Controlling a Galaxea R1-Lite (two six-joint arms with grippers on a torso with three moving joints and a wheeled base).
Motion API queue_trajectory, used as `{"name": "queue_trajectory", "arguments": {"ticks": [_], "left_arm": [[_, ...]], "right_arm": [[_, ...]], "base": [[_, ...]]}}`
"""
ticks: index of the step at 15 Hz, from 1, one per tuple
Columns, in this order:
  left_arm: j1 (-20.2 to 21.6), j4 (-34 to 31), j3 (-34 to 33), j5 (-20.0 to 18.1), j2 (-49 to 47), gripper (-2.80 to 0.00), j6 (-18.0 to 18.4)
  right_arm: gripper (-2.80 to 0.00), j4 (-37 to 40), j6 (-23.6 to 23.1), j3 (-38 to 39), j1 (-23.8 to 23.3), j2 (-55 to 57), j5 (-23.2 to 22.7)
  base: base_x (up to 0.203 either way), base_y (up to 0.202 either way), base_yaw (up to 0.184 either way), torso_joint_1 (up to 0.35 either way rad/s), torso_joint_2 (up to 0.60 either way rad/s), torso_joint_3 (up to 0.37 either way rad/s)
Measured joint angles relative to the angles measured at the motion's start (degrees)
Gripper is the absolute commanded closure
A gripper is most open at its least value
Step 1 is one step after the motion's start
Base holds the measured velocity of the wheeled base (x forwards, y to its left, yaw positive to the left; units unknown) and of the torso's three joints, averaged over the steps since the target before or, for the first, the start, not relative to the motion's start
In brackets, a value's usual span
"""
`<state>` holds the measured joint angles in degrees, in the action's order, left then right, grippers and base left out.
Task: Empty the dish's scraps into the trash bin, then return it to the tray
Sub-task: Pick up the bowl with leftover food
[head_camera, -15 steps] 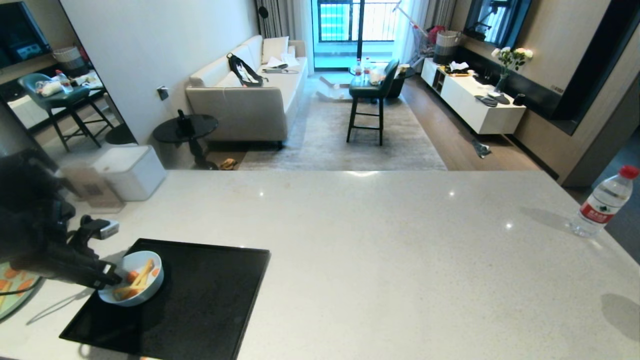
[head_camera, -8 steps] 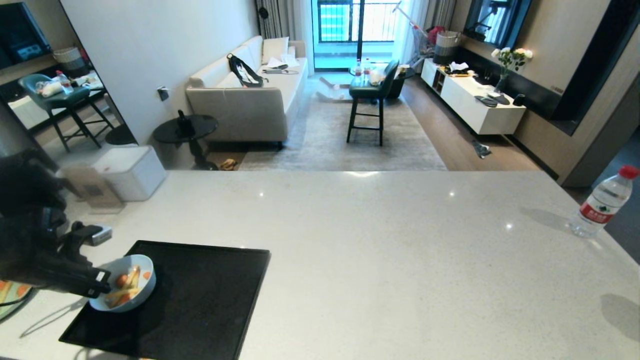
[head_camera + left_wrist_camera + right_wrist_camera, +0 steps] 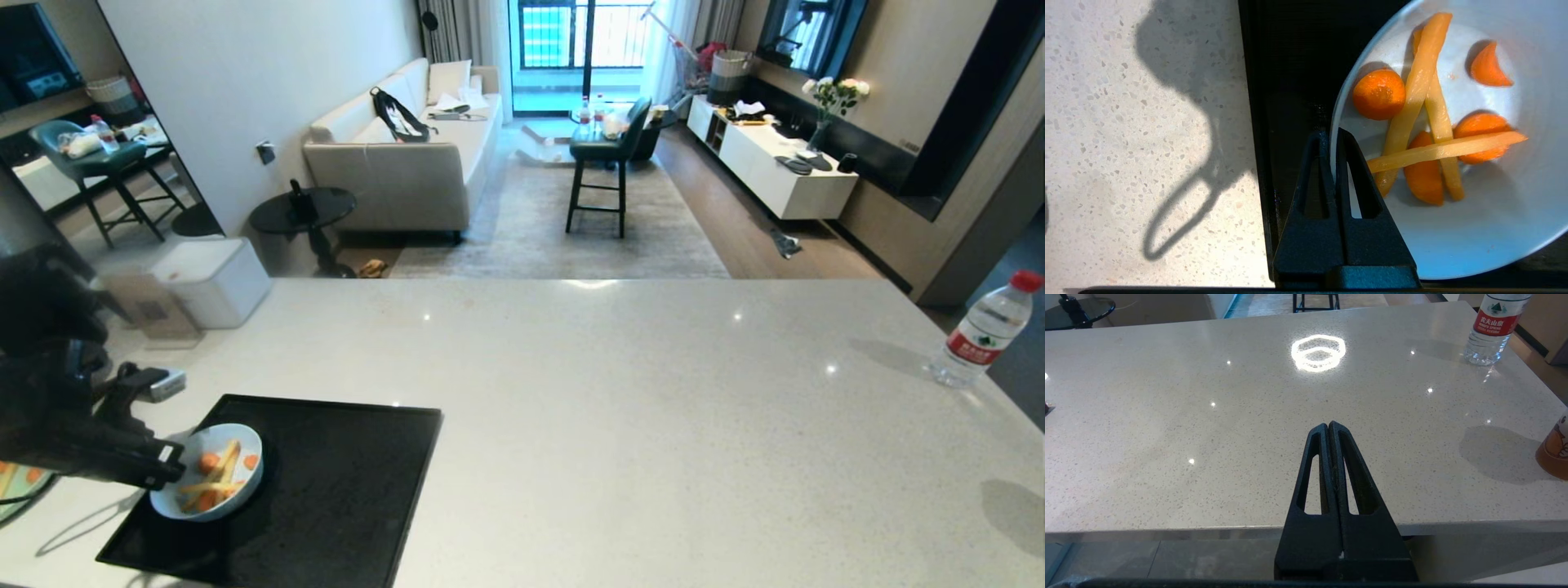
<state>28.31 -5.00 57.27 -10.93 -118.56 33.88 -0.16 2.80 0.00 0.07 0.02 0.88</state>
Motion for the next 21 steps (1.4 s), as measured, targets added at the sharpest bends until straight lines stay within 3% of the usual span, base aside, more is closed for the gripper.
{"name": "queue_trajectory", "arguments": {"ticks": [3,10,14,21], "left_arm": [[-0.04,-3.20,-0.09,0.07,3.20,0.00,-1.76],[0.07,-16.99,-0.24,-0.04,10.63,0.00,-3.81],[0.05,-24.43,-0.49,-0.09,16.56,0.00,-6.81],[0.30,-26.45,-5.85,-0.20,32.20,0.00,-7.20]], "right_arm": [[0.00,0.00,-0.02,0.00,0.00,0.00,-0.02],[0.00,0.01,-0.02,0.00,0.00,0.00,0.00],[0.00,0.01,-0.05,0.00,0.00,0.00,0.00],[0.00,0.00,-0.02,0.00,0.00,0.00,0.00]], "base": [[0.000,0.000,0.000,0.000,0.00,0.000],[0.000,0.000,0.000,0.000,0.00,0.000],[0.000,0.000,0.000,0.000,0.00,0.000],[0.000,0.000,0.000,0.000,0.00,0.000]]}}
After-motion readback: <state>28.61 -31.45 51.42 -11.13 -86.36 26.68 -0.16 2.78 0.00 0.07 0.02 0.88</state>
